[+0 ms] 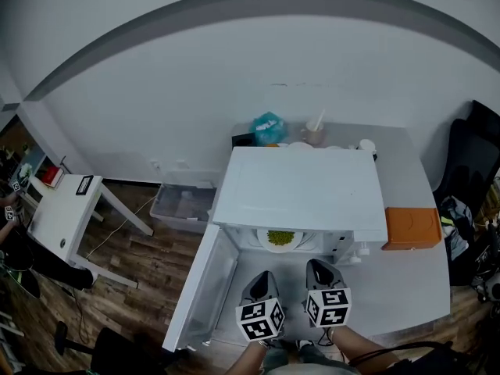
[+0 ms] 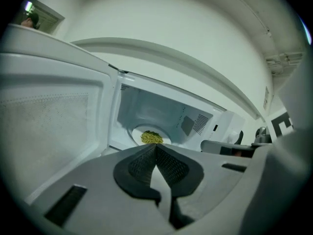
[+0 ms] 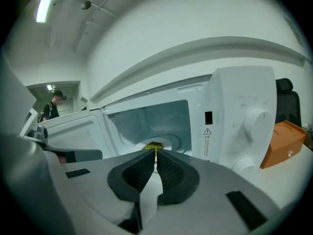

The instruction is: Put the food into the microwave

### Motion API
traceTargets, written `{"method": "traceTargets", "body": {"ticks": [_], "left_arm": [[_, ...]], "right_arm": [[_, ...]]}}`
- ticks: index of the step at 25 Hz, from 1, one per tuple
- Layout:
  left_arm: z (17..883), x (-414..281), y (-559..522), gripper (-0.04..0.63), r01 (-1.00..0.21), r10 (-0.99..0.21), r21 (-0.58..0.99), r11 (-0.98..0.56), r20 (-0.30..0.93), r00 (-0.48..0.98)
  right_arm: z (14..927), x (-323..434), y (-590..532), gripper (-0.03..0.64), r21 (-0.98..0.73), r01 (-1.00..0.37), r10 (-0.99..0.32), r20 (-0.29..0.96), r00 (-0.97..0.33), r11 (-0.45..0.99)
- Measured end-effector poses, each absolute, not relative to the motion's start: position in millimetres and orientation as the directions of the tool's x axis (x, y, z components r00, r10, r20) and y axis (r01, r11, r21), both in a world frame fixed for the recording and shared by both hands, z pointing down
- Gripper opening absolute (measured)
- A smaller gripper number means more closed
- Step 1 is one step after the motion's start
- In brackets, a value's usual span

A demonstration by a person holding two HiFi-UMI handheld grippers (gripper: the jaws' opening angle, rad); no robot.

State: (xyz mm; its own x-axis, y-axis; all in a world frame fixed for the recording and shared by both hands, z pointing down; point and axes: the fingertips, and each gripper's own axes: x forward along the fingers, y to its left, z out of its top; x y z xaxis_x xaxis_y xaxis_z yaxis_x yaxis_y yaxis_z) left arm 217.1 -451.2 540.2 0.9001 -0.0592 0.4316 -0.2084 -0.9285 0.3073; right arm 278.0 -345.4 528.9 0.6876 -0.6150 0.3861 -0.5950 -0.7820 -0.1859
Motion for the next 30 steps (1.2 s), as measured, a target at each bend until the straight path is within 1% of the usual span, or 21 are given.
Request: {"method": "traceTargets", "body": {"ticks": [9,13,24,30], "left_arm": [[506.2,202.1,-419.3,0.003,-0.163,-0.048,0.263,-0.951,0.395,0.917],[503.1,195.4,-407.2,0.003,-0.152,-0.041,0.267,-0.952,0.381,0.923],[504.5,199.3,-415.1,0.003,-0.166,-0.066,0.228,-0.959,0.394,0.917],[505.6,204.3,-417.6,0.003,-0.157,-0.054,0.229,-0.961,0.398,0.916]], "right_arm": [[506.2,248.0,-324.3,0.021,-0.204,-0.627,-0.654,0.353,0.669,-0.752],[504.8,237.7,-317.6,0.020,-0.195,-0.641,-0.662,0.355,0.660,-0.743],[493.8,235.4,-324.9,0.017,-0.207,-0.659,-0.686,0.326,0.651,-0.723],[490.5,239.1,-332.2,0.017,-0.203,-0.658,-0.684,0.321,0.655,-0.725]]}}
